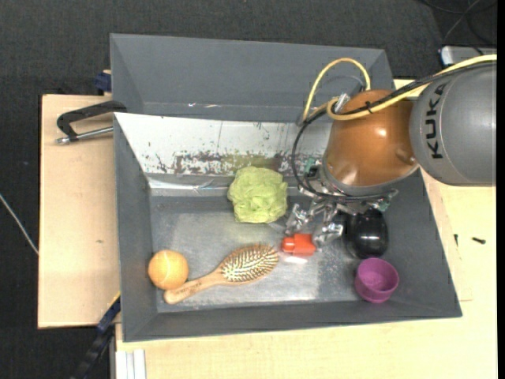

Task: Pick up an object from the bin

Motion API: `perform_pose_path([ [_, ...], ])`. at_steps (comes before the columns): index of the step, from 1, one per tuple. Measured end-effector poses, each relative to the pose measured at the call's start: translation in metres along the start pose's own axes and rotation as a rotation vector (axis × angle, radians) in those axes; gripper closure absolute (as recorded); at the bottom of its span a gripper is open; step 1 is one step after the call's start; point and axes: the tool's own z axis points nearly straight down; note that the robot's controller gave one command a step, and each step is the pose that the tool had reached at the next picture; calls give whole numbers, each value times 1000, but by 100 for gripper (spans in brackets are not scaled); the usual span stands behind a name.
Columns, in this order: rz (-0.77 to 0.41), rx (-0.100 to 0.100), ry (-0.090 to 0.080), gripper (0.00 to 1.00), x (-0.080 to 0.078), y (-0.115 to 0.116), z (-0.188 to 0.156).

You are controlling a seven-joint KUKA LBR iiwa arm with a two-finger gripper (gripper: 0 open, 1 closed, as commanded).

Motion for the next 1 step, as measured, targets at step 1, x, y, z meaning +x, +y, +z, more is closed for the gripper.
perform_pose_path([
  [1, 0, 0, 0, 100, 0, 0, 0],
])
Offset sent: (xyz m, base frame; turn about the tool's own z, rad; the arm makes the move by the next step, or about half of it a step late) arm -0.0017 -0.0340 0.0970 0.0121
